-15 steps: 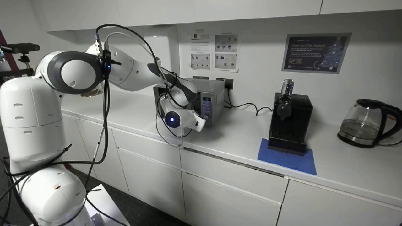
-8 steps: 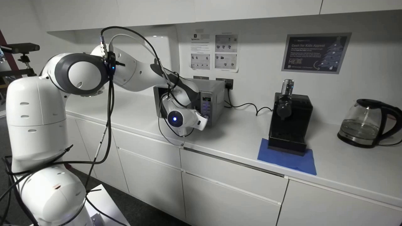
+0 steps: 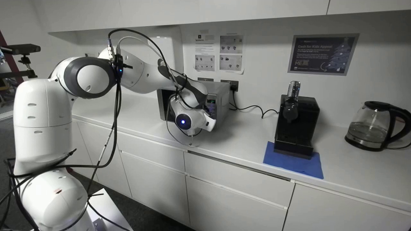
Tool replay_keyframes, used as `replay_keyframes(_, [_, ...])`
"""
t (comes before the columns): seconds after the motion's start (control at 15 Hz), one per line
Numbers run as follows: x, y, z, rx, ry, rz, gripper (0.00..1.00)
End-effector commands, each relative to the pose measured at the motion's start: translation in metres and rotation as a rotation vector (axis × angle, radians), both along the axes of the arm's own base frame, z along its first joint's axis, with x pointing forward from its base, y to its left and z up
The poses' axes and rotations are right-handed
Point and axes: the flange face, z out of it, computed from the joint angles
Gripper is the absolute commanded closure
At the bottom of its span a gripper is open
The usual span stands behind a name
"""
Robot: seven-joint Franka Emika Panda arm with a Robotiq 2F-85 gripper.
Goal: Press a button on the microwave.
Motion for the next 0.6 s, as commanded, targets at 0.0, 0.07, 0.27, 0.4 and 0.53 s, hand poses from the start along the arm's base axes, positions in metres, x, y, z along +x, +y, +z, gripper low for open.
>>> replay_keyframes(0.0, [0.011, -0.003, 0.001, 0.035, -0.052, -0.011, 1.0])
replay_keyframes(0.07, [0.012, -0.002, -0.001, 0.043, -0.051, -0.01, 1.0])
replay_keyframes(0.27, [0.012, 0.001, -0.007, 0.064, -0.042, -0.013, 1.0])
replay_keyframes(0.4, [0.013, 0.003, -0.011, 0.077, -0.033, -0.015, 1.0])
replay_keyframes(0.53, [0.014, 0.007, -0.014, 0.085, -0.028, -0.01, 1.0])
